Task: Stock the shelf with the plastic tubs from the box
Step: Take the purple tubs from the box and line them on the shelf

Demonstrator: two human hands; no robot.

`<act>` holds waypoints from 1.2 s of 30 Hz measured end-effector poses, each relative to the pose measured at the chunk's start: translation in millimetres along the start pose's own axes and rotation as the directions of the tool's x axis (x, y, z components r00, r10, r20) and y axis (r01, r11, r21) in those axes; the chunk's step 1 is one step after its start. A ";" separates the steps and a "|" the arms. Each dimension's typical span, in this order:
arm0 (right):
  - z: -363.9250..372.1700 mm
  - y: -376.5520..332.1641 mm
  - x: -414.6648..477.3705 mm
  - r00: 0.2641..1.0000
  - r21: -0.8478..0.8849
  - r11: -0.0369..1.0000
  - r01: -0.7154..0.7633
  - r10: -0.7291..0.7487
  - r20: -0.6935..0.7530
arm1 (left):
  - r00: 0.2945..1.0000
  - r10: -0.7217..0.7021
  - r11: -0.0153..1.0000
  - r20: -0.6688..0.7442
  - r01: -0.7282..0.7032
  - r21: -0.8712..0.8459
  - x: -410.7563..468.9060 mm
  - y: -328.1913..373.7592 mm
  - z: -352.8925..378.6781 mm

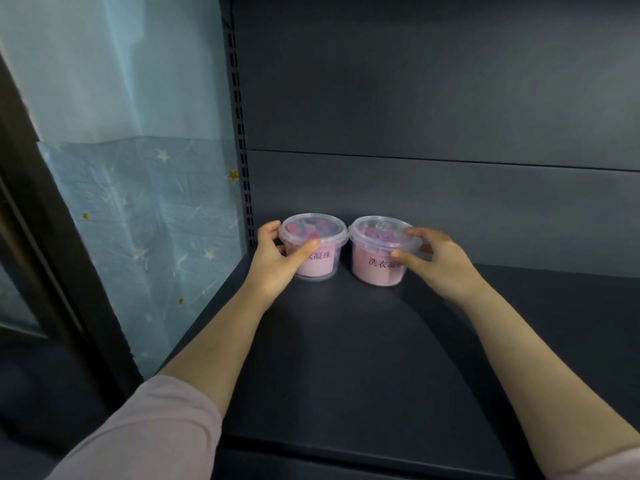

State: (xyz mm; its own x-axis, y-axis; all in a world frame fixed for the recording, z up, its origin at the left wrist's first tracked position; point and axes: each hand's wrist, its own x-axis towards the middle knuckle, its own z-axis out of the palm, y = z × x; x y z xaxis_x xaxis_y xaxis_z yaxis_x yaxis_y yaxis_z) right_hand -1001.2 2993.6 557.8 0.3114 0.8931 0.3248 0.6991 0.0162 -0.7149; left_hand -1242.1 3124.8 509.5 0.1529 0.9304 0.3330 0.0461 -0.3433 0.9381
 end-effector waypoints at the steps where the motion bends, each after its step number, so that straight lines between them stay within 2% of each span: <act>1: -0.1 -0.6 -0.6 1.000 -0.008 1.000 0.005 -0.005 -0.003 | 1.000 0.000 1.000 0.004 0.000 0.001 0.6 0.2 0.0; 8: 4.8 -5.4 -6.1 0.996 -0.162 0.985 0.057 -0.066 -0.055 | 0.999 0.023 1.000 0.044 -0.022 -0.015 2.4 3.3 -1.0; 16: 5.2 -7.6 -6.6 0.996 -0.203 0.978 0.055 -0.069 -0.061 | 1.000 0.012 1.000 0.017 -0.013 0.022 2.3 3.5 -2.3; 23: 5.7 -9.3 -11.5 0.991 -0.185 0.982 0.037 -0.061 -0.122 | 0.999 -0.012 1.000 0.036 0.012 -0.003 3.2 1.9 -2.8; 30: -1.3 -8.8 -6.2 0.961 -0.002 0.999 -0.036 0.034 -0.274 | 0.997 -0.025 0.999 0.077 0.027 -0.027 6.2 4.3 -5.6; 36: 2.9 -5.4 -7.4 0.977 -0.102 0.995 0.011 -0.032 -0.211 | 0.999 -0.020 1.000 0.045 0.021 -0.009 5.2 4.7 -1.9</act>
State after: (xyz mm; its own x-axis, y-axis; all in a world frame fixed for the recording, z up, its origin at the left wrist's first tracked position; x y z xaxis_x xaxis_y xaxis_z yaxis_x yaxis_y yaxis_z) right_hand -1009.2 2988.2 557.4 0.4178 0.7770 0.4710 0.7641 -0.0200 -0.6448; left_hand -1243.0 3128.3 515.8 0.1960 0.9305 0.3094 0.0403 -0.3229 0.9456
